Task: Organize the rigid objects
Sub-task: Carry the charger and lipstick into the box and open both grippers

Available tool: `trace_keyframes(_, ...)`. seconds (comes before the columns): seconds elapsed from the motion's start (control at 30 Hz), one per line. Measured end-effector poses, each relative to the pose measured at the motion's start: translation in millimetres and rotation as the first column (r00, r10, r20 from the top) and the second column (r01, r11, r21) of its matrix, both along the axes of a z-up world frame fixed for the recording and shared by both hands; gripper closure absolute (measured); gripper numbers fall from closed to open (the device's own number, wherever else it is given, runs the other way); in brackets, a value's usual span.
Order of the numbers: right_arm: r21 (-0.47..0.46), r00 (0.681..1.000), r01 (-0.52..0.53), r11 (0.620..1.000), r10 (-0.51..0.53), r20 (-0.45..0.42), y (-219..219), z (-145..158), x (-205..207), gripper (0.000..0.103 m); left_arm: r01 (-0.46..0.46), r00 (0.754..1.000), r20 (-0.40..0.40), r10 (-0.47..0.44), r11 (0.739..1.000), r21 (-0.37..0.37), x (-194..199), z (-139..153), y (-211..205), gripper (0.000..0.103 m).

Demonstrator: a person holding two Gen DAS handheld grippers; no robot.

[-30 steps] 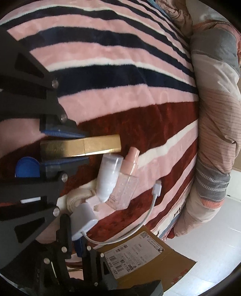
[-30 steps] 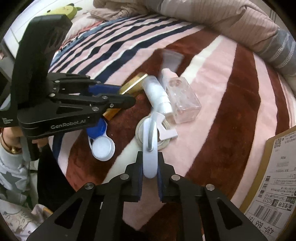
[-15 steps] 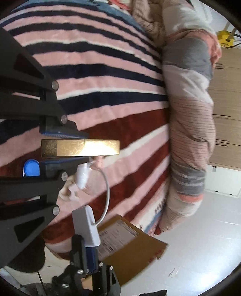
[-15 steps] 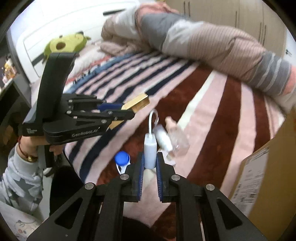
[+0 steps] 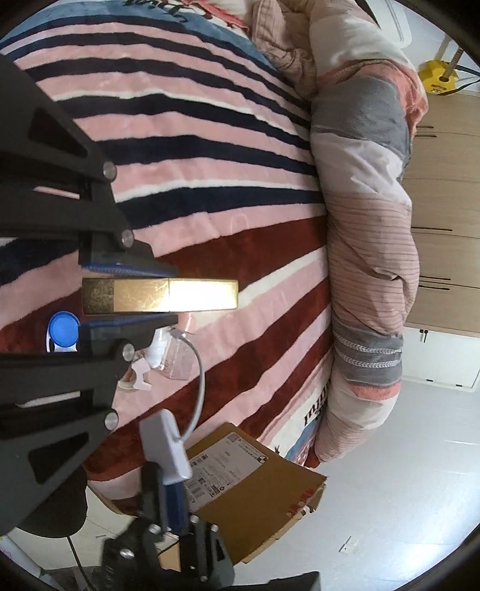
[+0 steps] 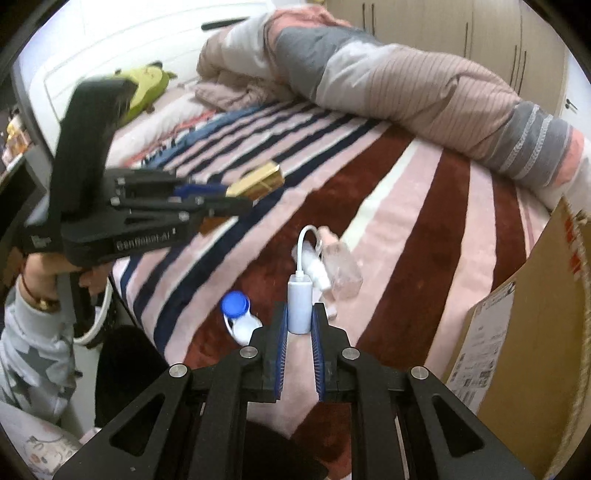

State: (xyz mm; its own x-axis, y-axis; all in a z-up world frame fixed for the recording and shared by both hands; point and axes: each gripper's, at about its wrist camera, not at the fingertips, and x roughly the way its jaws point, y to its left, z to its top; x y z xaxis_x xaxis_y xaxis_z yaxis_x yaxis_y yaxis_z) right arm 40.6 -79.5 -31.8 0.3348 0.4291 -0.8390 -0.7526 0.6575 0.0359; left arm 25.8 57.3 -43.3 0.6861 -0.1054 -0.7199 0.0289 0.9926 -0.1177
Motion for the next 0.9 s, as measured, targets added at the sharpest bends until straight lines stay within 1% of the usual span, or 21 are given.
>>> trace_keyframes(0.13,0.058,0.999,0.017,0.998,-0.020,0.045,-8.9,25.7,1.2,0.095,0.018,0.999,0.043,-0.018,1.000,-0.002,-1.8,22.0,-3.4,0.088)
trace_keyframes(0.27,0.118,0.993,0.040,0.992,-0.052,0.102,-28.5,56.2,0.3,0.095,0.064,0.994,0.092,-0.064,0.998,0.000,-1.3,52.2,-22.3,0.088)
trace_keyframes(0.43,0.206,0.981,0.078,0.976,-0.112,0.160,-69.8,94.7,-4.4,0.095,0.160,0.976,0.149,-0.158,0.987,-0.004,5.9,90.9,-64.4,0.088)
trace_keyframes(0.57,0.256,0.965,0.123,0.959,-0.176,0.196,-114.4,117.9,-8.5,0.095,0.249,0.954,0.178,-0.242,0.968,-0.021,19.4,115.5,-106.0,0.088)
trace_keyframes(0.73,0.283,0.948,0.189,0.940,-0.250,0.195,-169.0,127.5,-9.7,0.095,0.346,0.924,0.182,-0.336,0.938,-0.026,43.7,128.2,-161.3,0.088)
trace_keyframes(0.9,0.280,0.938,0.249,0.927,-0.303,0.170,-211.0,122.0,-4.6,0.095,0.413,0.904,0.138,-0.405,0.910,-0.033,69.8,119.0,-208.1,0.088)
